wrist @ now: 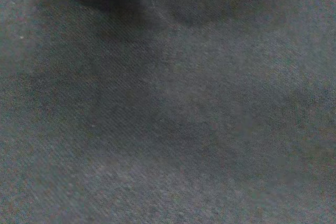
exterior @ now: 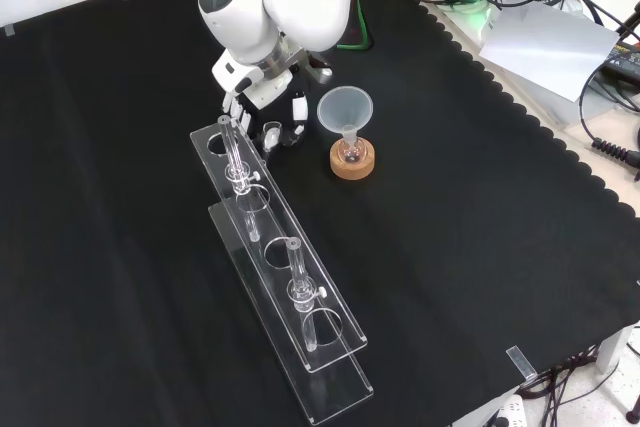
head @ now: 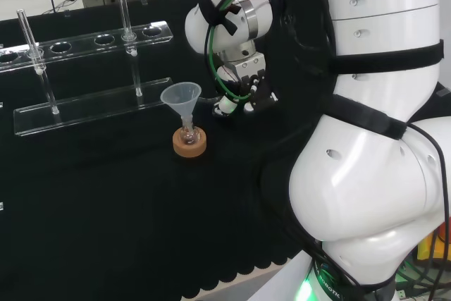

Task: Pick up the weighing funnel.

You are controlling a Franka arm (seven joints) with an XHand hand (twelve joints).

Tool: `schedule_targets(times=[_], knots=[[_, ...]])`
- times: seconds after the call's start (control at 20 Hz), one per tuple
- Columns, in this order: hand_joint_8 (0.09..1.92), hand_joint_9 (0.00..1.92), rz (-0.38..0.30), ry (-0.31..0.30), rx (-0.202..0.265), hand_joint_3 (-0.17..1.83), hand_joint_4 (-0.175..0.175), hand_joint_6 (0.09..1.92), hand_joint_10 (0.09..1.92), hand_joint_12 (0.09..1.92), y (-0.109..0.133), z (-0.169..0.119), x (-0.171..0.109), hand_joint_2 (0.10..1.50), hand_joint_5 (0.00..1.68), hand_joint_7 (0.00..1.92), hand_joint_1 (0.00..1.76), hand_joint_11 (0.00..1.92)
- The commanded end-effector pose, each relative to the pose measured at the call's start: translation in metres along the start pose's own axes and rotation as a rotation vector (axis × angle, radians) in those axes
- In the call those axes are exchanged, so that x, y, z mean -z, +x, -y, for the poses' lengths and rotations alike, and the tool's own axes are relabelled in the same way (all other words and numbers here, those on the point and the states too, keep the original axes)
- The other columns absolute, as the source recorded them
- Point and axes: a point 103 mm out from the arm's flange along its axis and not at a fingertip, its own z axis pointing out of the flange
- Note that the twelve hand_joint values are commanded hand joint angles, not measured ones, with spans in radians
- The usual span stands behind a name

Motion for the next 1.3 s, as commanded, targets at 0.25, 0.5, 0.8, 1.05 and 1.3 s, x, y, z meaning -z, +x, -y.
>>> schedule_targets(times=[0.25,0.5,0.8,1.05,1.3], knots=[[0.63,1.07,0.007,-0.054,-0.025,0.78,0.175,0.97,0.41,1.16,-0.027,0.02,0.046,0.66,1.14,0.73,1.09,0.75],[0.63,1.08,0.012,-0.06,-0.04,0.79,0.175,0.97,0.41,1.16,-0.04,0.038,0.067,0.65,1.14,0.74,1.09,0.76],[0.63,1.08,0.034,-0.049,-0.057,0.79,0.175,0.97,0.4,1.15,-0.055,0.064,0.095,0.65,1.14,0.74,1.09,0.76],[0.63,1.08,0.055,-0.035,-0.06,0.8,0.175,0.97,0.4,1.15,-0.059,0.086,0.112,0.65,1.14,0.75,1.09,0.76],[0.62,1.08,0.079,-0.024,-0.056,0.8,0.175,0.96,0.39,1.15,-0.055,0.107,0.124,0.64,1.15,0.76,1.09,0.76]])
